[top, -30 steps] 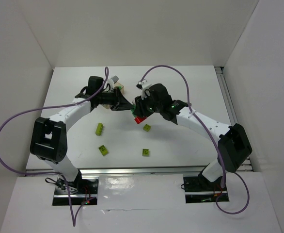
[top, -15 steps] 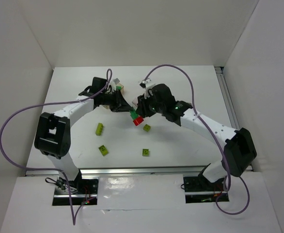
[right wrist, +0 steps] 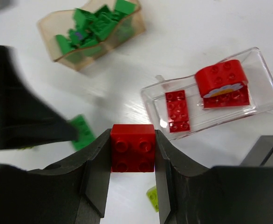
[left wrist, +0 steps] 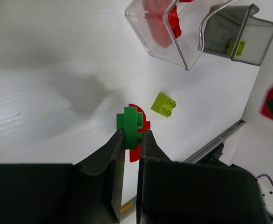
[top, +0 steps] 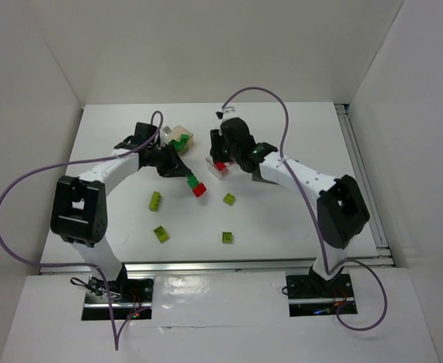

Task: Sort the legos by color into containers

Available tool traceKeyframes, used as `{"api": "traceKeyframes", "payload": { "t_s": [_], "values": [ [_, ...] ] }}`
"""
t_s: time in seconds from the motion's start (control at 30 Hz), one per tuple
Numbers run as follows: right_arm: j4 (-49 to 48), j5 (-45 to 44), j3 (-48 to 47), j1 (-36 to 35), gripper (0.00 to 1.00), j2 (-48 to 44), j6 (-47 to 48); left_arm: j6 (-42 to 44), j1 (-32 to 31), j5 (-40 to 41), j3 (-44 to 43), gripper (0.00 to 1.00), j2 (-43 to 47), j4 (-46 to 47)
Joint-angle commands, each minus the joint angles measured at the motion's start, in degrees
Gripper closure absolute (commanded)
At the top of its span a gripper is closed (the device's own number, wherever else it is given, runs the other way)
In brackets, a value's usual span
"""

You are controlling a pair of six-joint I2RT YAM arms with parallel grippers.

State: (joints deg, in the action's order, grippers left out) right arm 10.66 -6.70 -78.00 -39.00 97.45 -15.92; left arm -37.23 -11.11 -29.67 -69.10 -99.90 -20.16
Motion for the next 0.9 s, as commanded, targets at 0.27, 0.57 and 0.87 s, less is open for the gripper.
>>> {"api": "traceKeyframes", "payload": {
  "t_s": [0.27,0.57,0.87],
  "values": [
    [-0.8,-6.2,-7.4,3.4,0.48,12.0,-2.8,3.0,4.0,3.0,-1.5,1.0,8.0,-4.6],
    [-0.1,-6.5,-5.5,3.4,0.17,7.3,-1.2,3.5,4.0,2.4,-3.1,1.0,8.5,-5.7],
    [-1.3,-1.6,-6.8,4.5,0.4,11.1,0.8,3.5,4.0,1.9,-4.2,1.0,7.3,-5.7]
  ]
}}
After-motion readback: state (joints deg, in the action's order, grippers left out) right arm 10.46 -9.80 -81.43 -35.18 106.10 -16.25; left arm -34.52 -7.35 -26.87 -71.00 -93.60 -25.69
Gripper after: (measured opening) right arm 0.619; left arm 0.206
